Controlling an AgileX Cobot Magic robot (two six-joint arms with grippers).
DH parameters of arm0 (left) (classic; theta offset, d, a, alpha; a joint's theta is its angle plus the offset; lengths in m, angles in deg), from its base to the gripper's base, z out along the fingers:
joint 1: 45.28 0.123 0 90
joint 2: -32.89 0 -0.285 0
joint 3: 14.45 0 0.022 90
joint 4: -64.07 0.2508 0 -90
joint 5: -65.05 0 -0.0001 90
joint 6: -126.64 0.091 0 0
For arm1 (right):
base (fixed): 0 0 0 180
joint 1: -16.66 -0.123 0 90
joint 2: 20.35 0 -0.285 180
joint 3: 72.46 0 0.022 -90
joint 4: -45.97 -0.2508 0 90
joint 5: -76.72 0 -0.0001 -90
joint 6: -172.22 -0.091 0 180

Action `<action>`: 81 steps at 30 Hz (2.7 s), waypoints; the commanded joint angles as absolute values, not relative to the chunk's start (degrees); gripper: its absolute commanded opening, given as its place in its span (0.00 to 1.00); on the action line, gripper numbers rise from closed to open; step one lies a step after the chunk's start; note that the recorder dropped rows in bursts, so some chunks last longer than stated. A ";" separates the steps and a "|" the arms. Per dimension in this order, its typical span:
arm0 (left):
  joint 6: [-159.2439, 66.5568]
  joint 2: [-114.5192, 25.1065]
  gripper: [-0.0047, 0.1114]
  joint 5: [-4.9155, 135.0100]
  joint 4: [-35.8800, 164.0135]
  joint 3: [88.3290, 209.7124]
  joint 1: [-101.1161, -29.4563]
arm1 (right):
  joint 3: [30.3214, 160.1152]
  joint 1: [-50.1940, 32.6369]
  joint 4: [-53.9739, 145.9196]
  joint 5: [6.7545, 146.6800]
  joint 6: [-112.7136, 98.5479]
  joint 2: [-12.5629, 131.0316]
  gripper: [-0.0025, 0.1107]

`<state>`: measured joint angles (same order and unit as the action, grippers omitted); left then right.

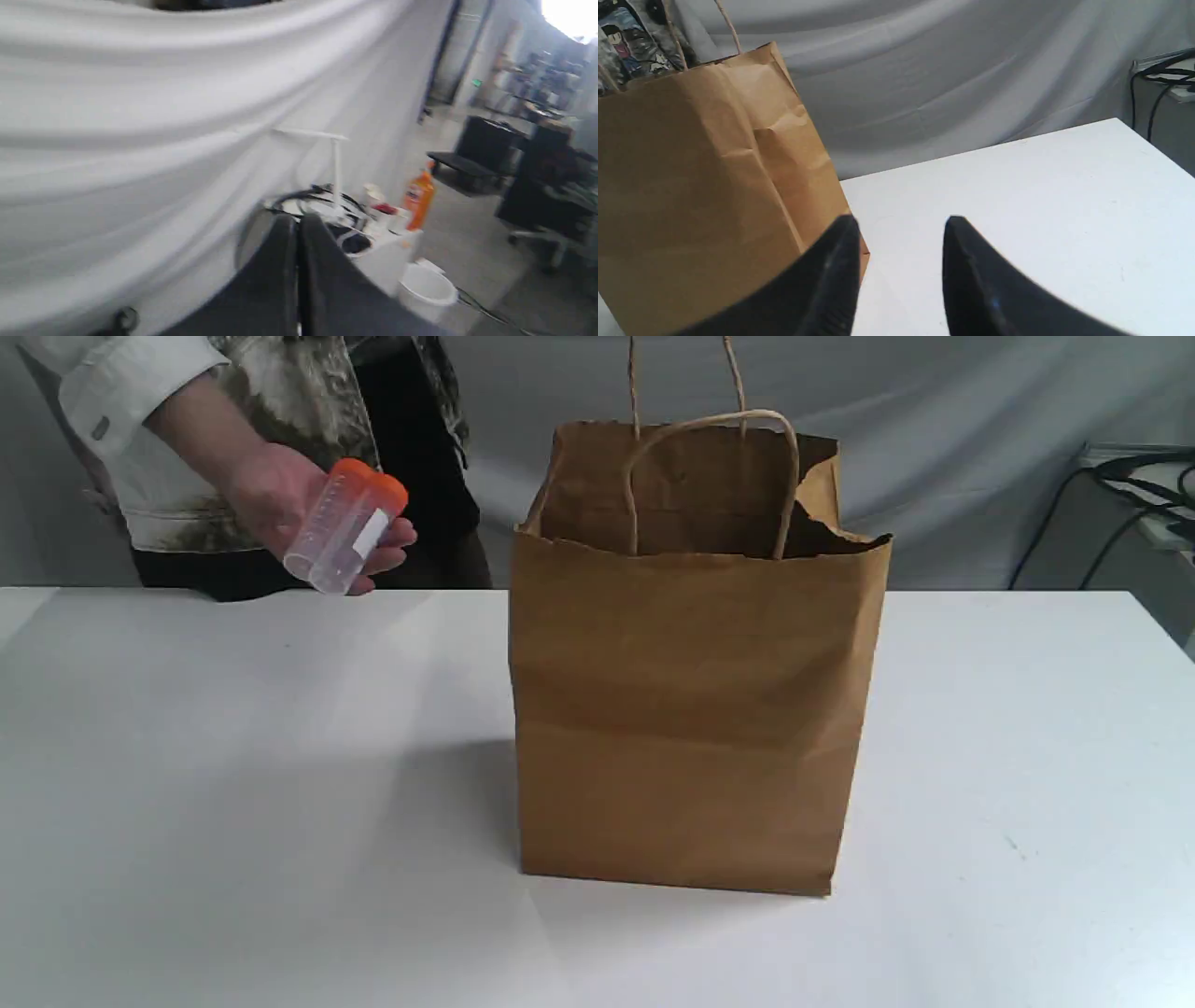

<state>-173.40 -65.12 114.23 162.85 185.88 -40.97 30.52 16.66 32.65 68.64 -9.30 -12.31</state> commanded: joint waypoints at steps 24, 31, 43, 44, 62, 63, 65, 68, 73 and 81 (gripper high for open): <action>-93.87 -77.03 0.04 40.36 129.18 193.98 -52.76 | 30.32 16.58 33.53 68.72 -9.13 -12.56 0.29; -37.67 -79.17 0.04 20.96 39.42 195.90 -42.03 | 30.32 16.58 33.53 68.72 -9.13 -12.56 0.29; -37.94 -90.50 0.35 -2.67 27.23 212.91 -46.92 | 30.32 16.58 33.53 68.72 -9.24 -12.56 0.29; -38.04 -91.21 0.41 -2.28 28.84 214.05 -47.92 | 30.32 16.58 33.53 68.72 -9.24 -12.56 0.29; -31.89 -102.70 0.67 6.64 33.57 224.74 -59.21 | 30.32 16.58 33.53 68.72 -9.24 -12.56 0.29; -32.08 -102.80 0.69 5.79 33.47 224.74 -59.45 | 30.32 16.58 33.53 68.72 -9.24 -12.56 0.29; -32.34 -102.95 0.70 3.55 33.47 224.74 -59.69 | 30.32 16.58 33.53 68.72 -9.24 -12.56 0.29; -33.49 -103.34 0.70 2.10 33.47 224.74 -59.86 | 30.32 16.58 33.34 68.72 -9.24 -12.56 0.29; -36.42 -104.13 0.70 -0.50 32.89 224.74 -60.30 | 30.32 16.58 33.38 68.61 -9.38 -12.56 0.29; -36.44 -104.39 0.70 0.64 33.30 224.74 -63.44 | 30.32 16.58 33.38 68.50 -9.38 -12.56 0.29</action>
<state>-35.92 -104.31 -0.29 32.90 224.39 -62.64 30.52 16.66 32.65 68.59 -9.30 -12.31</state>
